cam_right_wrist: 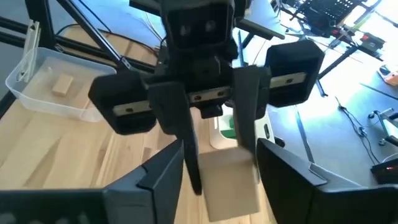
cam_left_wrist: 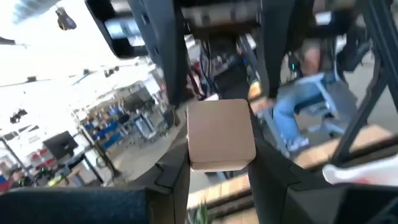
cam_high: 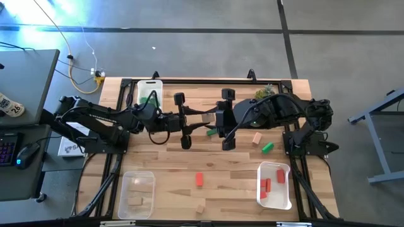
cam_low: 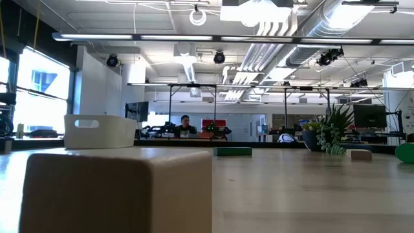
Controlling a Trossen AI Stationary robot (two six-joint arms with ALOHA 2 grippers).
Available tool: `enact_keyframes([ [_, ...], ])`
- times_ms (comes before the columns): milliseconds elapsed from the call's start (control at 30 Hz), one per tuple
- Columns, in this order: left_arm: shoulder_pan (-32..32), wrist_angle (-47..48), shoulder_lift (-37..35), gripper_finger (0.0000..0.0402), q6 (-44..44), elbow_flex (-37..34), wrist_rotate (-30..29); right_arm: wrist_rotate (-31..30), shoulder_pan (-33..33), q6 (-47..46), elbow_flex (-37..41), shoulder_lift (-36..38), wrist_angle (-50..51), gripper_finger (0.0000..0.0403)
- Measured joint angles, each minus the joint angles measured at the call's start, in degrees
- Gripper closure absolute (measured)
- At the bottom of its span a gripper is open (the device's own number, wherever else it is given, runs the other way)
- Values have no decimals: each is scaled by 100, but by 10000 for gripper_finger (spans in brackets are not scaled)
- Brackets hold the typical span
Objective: Sort & place blocks by color
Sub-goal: Put the brown block into the transparent bin
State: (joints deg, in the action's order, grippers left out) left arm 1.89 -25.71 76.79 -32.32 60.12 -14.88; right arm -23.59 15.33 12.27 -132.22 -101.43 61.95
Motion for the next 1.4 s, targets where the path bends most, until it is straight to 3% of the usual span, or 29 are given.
enact_keyframes([
  [267,149,1045,0,298,113,0,-656,-38,2,13,0,7,-4,195],
  [567,863,2517,0,298,789,-2,-1478,-22,2,-489,0,7,234,194],
  [867,1671,4237,-146,298,2360,2,-1847,15,2,-1417,0,11,503,194],
  [1133,2540,5755,-526,298,4302,4,-1893,15,2,-2035,0,13,625,194],
  [1400,3527,7183,-541,298,6478,-2,-1447,-62,-38,-2130,0,15,643,194],
])
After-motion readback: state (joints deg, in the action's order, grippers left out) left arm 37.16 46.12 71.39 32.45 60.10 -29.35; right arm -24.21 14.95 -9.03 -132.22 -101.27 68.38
